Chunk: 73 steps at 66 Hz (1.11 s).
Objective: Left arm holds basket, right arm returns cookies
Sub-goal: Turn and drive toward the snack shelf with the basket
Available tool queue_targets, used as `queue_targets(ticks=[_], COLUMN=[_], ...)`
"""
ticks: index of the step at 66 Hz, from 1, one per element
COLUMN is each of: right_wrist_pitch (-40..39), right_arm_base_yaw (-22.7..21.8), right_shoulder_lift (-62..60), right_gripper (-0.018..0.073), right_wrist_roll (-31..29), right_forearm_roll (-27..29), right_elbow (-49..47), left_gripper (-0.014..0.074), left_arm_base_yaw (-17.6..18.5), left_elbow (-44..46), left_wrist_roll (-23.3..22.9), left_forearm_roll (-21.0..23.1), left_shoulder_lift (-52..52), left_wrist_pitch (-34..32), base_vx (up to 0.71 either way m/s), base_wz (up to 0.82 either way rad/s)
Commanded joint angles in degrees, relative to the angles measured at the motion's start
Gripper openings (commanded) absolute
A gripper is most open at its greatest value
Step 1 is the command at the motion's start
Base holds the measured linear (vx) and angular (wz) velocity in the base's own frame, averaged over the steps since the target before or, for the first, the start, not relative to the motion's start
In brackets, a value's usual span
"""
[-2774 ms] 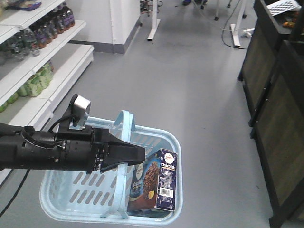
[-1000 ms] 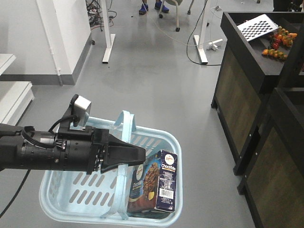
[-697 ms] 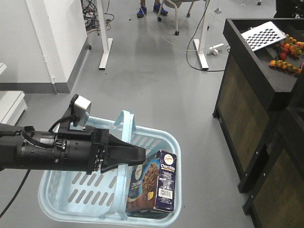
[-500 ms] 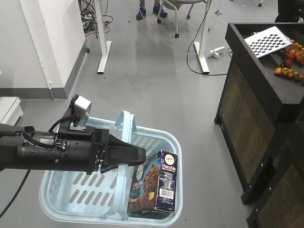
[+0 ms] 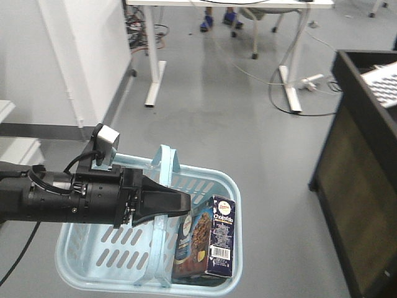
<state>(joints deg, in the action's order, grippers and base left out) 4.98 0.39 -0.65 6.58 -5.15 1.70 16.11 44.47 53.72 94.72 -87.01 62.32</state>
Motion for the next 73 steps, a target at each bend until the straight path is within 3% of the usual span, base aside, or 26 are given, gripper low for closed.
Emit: queue_targets(ticks=[1, 73], right_wrist_pitch=[-4.2, -4.2], right_arm_base_yaw=[-0.4, -0.4], right_shoulder_lift=[-0.7, -0.7], right_gripper=[-0.001, -0.001], right_wrist_roll=[-0.5, -0.5], right_forearm_roll=[-0.1, -0.1], right_elbow=[0.9, 0.9], left_gripper=[-0.0003, -0.0003], left_arm_base_yaw=[0.3, 0.3], left_elbow=[2.1, 2.1], left_wrist_roll=[1.1, 1.1], left_forearm_roll=[7.2, 7.2], left_shoulder_lift=[2.4, 2.4], left_wrist_pitch=[4.3, 4.2], base_vx=[0.31, 0.28], base_wz=[0.4, 0.75])
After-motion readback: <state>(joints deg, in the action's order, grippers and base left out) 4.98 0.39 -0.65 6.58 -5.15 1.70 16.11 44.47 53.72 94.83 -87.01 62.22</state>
